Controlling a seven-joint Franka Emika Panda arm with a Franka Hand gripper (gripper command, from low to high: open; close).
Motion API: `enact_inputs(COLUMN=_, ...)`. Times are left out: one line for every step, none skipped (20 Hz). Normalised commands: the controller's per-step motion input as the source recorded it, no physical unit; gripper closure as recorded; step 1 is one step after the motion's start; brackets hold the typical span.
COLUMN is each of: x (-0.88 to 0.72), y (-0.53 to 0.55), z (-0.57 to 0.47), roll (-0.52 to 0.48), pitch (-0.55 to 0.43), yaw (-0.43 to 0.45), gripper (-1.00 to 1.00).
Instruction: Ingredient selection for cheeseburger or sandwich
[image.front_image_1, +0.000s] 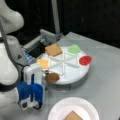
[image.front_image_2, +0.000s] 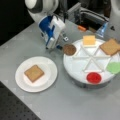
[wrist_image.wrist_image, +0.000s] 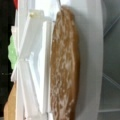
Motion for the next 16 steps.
enact_inputs(x=0.39, y=-0.18, z=-0.05, roll=0.221, pitch=0.028, yaw=0.079, gripper=-1.0)
enact_inputs(x=0.38, y=-0.16, z=-0.04, roll=0.211, pitch=0.034, yaw=0.081, gripper=-1.0)
enact_inputs(x=0.37, y=-0.15, z=-0.03, roll=0.209, pitch=0.038, yaw=0.094, gripper=-1.0)
enact_inputs(x=0.36, y=-0.15, z=-0.03, roll=0.214, pitch=0.043, yaw=0.115, gripper=-1.0)
enact_inputs(x=0.35, y=-0.15, z=-0.02, roll=0.217, pitch=0.044, yaw=0.118, gripper=-1.0)
enact_inputs(x=0.34, y=-0.15, z=-0.01, roll=0.208, pitch=0.058, yaw=0.192, gripper=-1.0)
enact_inputs(x=0.33, y=-0.16, z=0.0, roll=0.2, pitch=0.07, yaw=0.255, gripper=-1.0)
enact_inputs(x=0.33, y=-0.18, z=0.01, roll=0.194, pitch=0.081, yaw=0.312, gripper=-1.0)
enact_inputs(x=0.32, y=-0.19, z=0.01, roll=0.178, pitch=0.116, yaw=0.409, gripper=-1.0)
enact_inputs(x=0.32, y=-0.21, z=0.01, roll=0.173, pitch=0.128, yaw=0.428, gripper=-1.0)
enact_inputs(x=0.32, y=-0.22, z=0.01, roll=0.17, pitch=0.142, yaw=0.455, gripper=-1.0)
enact_inputs(x=0.32, y=-0.24, z=0.0, roll=0.172, pitch=0.153, yaw=0.48, gripper=-1.0)
enact_inputs(x=0.34, y=-0.25, z=-0.02, roll=0.18, pitch=0.163, yaw=0.504, gripper=-1.0)
enact_inputs(x=0.34, y=-0.27, z=-0.04, roll=0.178, pitch=0.167, yaw=0.498, gripper=-1.0)
enact_inputs(x=0.36, y=-0.28, z=-0.06, roll=0.165, pitch=0.169, yaw=0.512, gripper=-1.0)
enact_inputs(x=0.37, y=-0.29, z=-0.07, roll=0.16, pitch=0.17, yaw=0.5, gripper=-1.0)
